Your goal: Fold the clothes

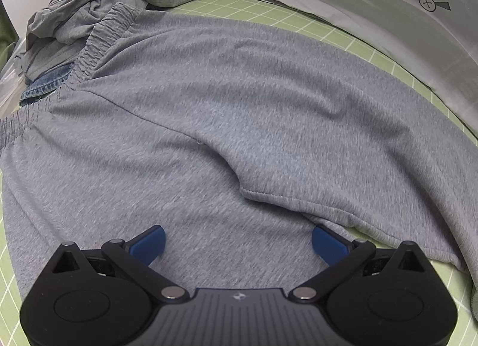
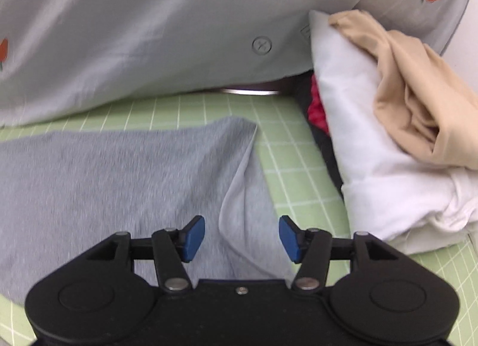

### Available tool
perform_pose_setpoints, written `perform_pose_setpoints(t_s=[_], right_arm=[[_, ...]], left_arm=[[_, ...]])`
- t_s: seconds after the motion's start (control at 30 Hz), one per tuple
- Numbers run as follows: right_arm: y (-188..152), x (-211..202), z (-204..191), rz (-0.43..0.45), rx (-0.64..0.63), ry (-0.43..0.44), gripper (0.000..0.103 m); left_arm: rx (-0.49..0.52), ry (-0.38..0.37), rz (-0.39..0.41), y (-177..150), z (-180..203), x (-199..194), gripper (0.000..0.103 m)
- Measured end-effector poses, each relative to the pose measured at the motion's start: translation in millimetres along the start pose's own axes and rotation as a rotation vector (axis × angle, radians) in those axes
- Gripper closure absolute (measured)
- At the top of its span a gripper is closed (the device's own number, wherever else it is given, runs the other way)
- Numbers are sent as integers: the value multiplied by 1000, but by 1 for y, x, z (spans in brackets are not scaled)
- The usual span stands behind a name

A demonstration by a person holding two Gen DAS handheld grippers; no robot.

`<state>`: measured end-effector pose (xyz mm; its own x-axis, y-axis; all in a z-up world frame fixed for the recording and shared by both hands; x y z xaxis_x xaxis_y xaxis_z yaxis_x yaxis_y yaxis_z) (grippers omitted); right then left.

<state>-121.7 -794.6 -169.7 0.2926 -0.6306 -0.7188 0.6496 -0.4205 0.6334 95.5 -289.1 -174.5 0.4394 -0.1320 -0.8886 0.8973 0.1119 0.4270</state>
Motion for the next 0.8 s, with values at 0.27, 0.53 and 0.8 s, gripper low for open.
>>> perform_pose_setpoints(t_s=[0.27,0.53,0.8], right_arm=[[-9,20,41,-22,61,-177,101],[-20,34,68,-91,99,-274,98],[-41,-36,65,-37,190,-216,15]], left_arm=[[46,-28,-41,5,-1,3,0],[121,-94,-42,11,-1,-15,0],[121,-121,-28,-8,-20,-48,0]])
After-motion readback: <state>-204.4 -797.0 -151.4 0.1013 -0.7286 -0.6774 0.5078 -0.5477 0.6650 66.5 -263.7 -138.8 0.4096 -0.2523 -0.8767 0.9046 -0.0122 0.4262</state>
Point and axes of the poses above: each gripper's, at about its wrist camera, not at the fingertips, and x roughly the way its jaws point, z to its right, y to its top, the point moved 4 cm from there along x, roughly the way its jaws point, and after that the axes turned 12 degrees about -y, right-handed, at the moved point
